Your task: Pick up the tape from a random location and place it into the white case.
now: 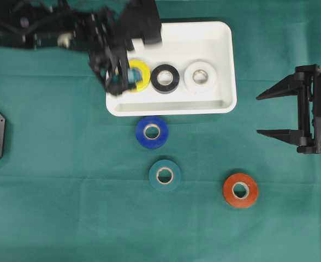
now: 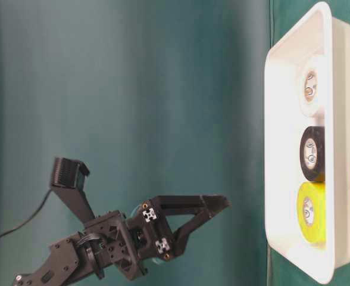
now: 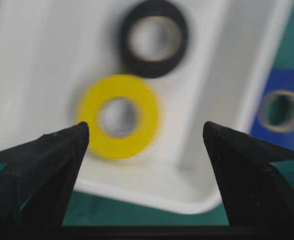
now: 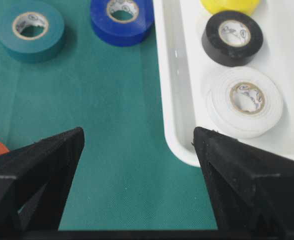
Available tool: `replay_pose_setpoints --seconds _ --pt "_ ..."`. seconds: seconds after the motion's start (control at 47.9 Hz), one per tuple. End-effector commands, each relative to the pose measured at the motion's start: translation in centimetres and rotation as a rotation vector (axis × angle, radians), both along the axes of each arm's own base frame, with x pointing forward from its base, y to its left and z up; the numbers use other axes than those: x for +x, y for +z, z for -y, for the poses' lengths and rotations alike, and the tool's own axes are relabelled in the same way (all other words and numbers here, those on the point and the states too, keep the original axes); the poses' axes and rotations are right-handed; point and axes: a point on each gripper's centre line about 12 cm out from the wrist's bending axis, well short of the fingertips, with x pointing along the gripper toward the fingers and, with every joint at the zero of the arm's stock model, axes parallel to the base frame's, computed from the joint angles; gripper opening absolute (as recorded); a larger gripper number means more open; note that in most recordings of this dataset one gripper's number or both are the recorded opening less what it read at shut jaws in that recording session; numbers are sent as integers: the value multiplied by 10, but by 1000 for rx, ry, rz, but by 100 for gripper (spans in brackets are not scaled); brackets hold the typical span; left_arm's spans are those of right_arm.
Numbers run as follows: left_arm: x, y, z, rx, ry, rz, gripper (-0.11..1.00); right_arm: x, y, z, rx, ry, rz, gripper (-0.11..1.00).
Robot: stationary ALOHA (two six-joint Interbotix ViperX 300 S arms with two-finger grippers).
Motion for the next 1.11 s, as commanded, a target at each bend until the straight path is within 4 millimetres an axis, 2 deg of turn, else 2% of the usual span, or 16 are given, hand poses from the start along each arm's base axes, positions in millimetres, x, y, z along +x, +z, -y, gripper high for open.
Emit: replay_pose_setpoints --seconds 0.0,0.146,0.272,0.522,0.689,1.086 --pt "5 14 25 10 -63 54 99 5 10 0 0 -1 31 87" --pt "13 13 65 13 -168 85 99 6 12 0 0 -1 37 87" --pt "13 12 78 15 -202 107 99 6 13 1 0 -1 38 87" --pt "1 10 78 20 -202 131 99 8 16 1 2 -3 45 87" --pt "-14 22 79 29 -202 184 99 9 23 1 -3 -5 48 87" --pt "-69 51 83 73 -205 415 99 5 37 2 -9 -8 88 87"
